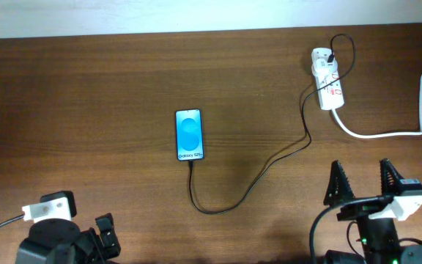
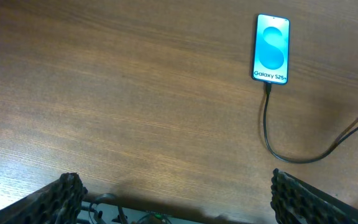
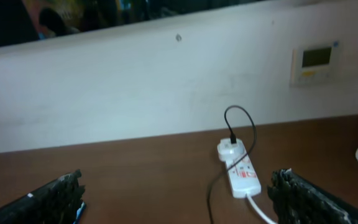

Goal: Plug charger to phone and switch on socket

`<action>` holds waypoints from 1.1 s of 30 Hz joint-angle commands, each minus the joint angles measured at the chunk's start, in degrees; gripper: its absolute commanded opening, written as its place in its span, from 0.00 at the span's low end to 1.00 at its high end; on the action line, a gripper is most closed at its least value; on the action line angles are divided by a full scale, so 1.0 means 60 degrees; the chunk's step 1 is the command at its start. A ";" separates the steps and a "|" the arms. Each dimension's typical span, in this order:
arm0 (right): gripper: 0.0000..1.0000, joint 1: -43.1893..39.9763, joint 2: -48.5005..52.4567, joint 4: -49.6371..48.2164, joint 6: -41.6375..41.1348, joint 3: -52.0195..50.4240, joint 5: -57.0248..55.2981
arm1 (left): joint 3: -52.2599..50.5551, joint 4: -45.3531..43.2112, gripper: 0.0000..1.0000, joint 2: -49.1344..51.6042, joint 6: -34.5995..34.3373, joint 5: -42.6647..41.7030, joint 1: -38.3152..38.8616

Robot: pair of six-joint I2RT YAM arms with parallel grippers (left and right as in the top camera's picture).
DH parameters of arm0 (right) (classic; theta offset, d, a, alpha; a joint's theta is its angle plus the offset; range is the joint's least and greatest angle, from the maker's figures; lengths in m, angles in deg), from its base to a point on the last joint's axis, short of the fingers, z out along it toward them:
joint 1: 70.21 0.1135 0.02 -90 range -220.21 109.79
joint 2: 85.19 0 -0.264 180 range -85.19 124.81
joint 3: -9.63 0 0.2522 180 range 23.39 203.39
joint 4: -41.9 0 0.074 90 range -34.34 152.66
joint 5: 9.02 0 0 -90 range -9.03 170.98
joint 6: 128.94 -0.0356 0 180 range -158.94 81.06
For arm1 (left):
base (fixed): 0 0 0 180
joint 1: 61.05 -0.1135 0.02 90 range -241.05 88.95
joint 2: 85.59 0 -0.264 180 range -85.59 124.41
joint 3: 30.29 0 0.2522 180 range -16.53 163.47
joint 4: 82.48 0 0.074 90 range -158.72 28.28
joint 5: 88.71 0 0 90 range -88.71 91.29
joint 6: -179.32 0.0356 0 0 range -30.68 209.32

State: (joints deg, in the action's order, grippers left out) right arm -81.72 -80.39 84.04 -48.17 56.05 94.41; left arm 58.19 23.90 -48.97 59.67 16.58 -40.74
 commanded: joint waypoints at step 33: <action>0.98 0.1246 -0.0765 -0.3985 -0.0248 -0.5391 -0.1865 | 0.0000 0.0007 0.99 -0.0036 -0.0087 0.0135 0.0051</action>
State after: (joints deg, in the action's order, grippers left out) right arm -75.36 -84.28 59.93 -52.65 24.21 83.91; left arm 58.19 23.88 -48.97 59.67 16.60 -40.74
